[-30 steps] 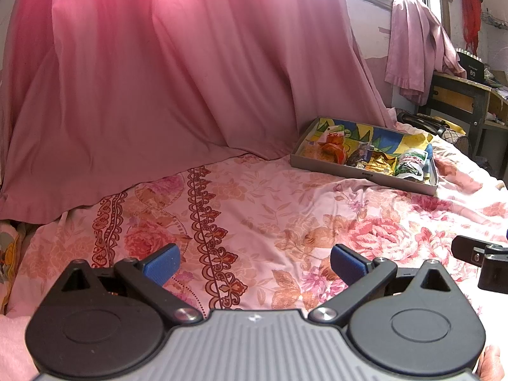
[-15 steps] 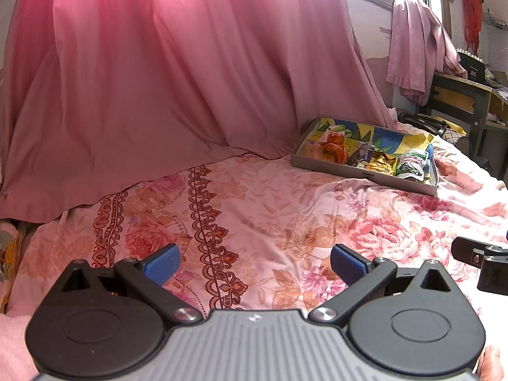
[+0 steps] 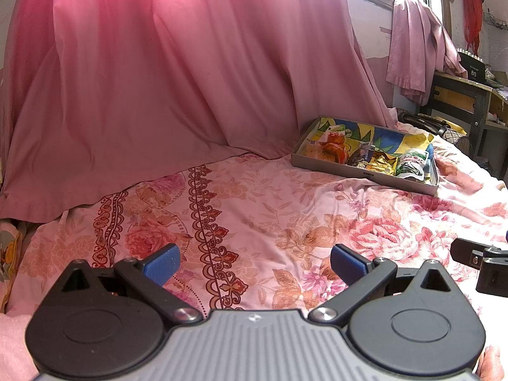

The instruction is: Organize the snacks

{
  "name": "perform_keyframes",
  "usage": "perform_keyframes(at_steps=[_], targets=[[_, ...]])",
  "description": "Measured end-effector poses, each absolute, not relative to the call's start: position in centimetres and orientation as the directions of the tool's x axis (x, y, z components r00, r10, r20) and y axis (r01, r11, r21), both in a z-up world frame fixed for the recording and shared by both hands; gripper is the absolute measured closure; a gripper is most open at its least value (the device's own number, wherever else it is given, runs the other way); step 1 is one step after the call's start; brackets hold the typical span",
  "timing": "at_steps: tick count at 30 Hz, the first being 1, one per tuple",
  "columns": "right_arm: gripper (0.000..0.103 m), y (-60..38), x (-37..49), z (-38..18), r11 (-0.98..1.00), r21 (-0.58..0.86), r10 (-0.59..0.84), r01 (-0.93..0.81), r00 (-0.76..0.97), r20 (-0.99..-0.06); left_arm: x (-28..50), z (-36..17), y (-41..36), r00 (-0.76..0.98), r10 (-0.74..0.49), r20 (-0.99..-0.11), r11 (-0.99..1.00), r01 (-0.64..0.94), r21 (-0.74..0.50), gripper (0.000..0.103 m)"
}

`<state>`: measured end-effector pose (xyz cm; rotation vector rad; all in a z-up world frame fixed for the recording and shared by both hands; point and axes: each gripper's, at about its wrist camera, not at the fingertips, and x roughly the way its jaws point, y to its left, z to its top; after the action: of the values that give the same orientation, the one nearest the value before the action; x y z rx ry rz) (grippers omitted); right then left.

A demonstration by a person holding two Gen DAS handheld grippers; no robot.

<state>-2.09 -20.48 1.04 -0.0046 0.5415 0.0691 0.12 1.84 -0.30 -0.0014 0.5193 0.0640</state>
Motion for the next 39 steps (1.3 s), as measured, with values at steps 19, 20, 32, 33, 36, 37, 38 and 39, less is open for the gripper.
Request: perform_keyframes(at_steps=[19,20,32,33,36,37,38,39], targets=[[0.001,-20.45,-2.2,0.84,0.998,0.009,0.064,-0.069,0.852,-0.52,0.13,-0.34,1.74,0.866,0.062,-0.497,0.998,-0.062,0.016,0.0],[0.001,-20.41,-2.16,0.86,0.998,0.009,0.064,-0.069,0.852,-0.52,0.13,-0.32,1.74,0.866,0.062,-0.497,0.998,-0.062,0.015,0.0],[0.001,-20.38,-2.16,0.84,0.998,0.007,0.063,-0.07,0.851,-0.521,-0.37,-0.48,1.74,0.869,0.061,-0.492,0.998,-0.051,0.033,0.0],[0.001,-20.37,-2.16,0.84,0.998,0.007,0.063,-0.07,0.851,-0.521,-0.43,-0.5,1.72,0.869,0.06,-0.492,0.998,-0.049,0.036,0.0],[0.001,-20.37,-2.15,0.84,0.998,0.007,0.063,-0.07,0.851,-0.522,-0.42,-0.42,1.66,0.867,0.053,-0.495,0.999,-0.042,0.035,0.0],[0.001,-20.47,-2.27,0.79,0.998,0.007,0.063,-0.07,0.851,-0.522,-0.24,-0.33,1.59,0.866,0.051,-0.497,0.999,-0.04,0.033,0.0],[0.001,-20.37,-2.16,0.83,0.998,0.007,0.063,-0.07,0.851,-0.522,-0.25,-0.32,1.61,0.866,0.049,-0.498,0.999,-0.039,0.032,0.0],[0.001,-20.43,-2.24,0.79,0.998,0.007,0.063,-0.07,0.85,-0.522,-0.24,-0.29,1.62,0.865,0.049,-0.5,0.999,-0.039,0.03,0.0]])
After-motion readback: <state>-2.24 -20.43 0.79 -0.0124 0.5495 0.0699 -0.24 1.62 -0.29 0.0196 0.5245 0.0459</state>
